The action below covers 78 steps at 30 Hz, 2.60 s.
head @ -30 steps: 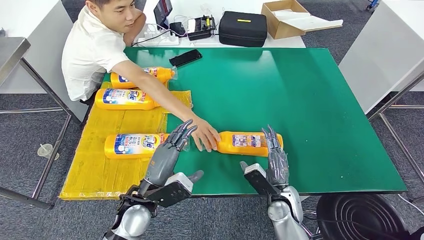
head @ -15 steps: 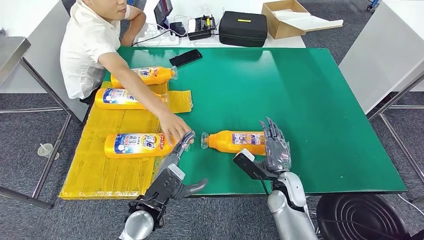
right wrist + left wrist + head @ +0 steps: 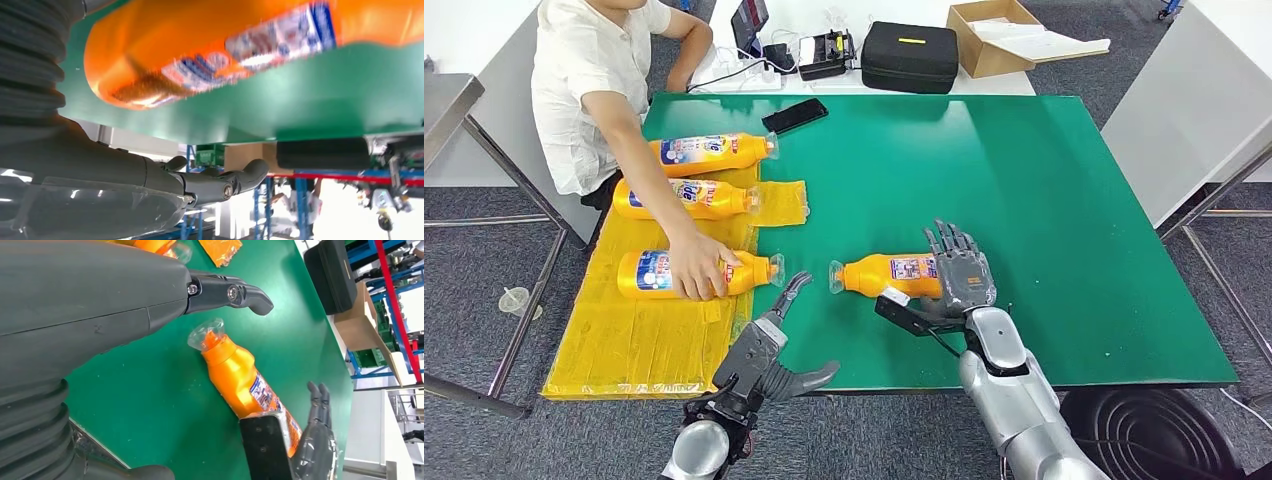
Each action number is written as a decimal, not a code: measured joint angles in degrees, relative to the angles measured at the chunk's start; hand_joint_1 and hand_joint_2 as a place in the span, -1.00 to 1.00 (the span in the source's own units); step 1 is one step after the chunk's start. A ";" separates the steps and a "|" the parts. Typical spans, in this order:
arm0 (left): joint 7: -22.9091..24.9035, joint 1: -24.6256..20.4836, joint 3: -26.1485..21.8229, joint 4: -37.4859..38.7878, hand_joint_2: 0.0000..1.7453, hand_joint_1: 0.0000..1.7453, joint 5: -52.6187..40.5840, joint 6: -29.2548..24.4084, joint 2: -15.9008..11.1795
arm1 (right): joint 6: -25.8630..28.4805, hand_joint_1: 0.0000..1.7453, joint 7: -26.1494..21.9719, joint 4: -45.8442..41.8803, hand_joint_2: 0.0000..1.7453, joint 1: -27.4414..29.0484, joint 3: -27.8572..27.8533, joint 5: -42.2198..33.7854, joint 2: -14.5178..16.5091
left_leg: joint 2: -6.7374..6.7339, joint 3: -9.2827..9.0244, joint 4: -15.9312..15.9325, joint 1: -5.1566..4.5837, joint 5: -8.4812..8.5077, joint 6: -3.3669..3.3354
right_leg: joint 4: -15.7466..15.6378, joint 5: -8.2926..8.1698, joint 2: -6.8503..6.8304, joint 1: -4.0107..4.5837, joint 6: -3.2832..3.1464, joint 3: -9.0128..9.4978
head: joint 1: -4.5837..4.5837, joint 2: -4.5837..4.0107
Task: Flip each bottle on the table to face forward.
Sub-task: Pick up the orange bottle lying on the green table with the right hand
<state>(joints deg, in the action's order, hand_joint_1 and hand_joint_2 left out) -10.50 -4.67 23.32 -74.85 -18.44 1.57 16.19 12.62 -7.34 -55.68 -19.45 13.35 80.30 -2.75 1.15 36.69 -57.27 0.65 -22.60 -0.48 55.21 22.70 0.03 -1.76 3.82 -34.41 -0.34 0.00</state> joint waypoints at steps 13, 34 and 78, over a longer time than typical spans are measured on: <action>1.97 0.23 -0.22 0.62 1.00 -1.00 3.64 1.79 0.01 | -5.69 -1.00 1.45 4.95 1.00 -1.59 1.73 -2.16 -2.43 | 0.00 0.05 0.00 -0.01 -0.01 0.00 | 0.00 0.00 0.00 0.00 0.00 -0.01 | 0.00 0.00; 3.08 1.38 -0.44 0.48 1.00 -1.00 6.85 3.11 -0.02 | -8.68 -1.00 5.56 8.04 1.00 -4.81 5.43 -1.16 -6.35 | 0.03 -0.08 0.00 -0.01 0.00 -0.01 | 0.00 0.00 -0.01 -0.01 0.00 0.14 | 0.01 0.00; -1.18 0.40 0.62 1.77 1.00 -1.00 12.46 1.18 -0.15 | -25.92 1.00 -15.41 -8.62 1.00 13.05 5.08 -51.83 -24.76 | 0.00 -0.63 -0.02 -0.03 -0.41 -0.19 | -0.14 0.29 0.03 -0.02 0.28 0.70 | -0.01 0.00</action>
<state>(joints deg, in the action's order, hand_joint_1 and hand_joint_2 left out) -11.68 -4.27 23.94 -73.08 -5.98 2.75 16.04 -13.29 -22.76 -64.30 -6.40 18.43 28.47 -27.51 1.15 36.06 -57.29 0.62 -23.01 -0.68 55.07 23.00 0.05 -1.78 4.10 -33.70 -0.35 0.00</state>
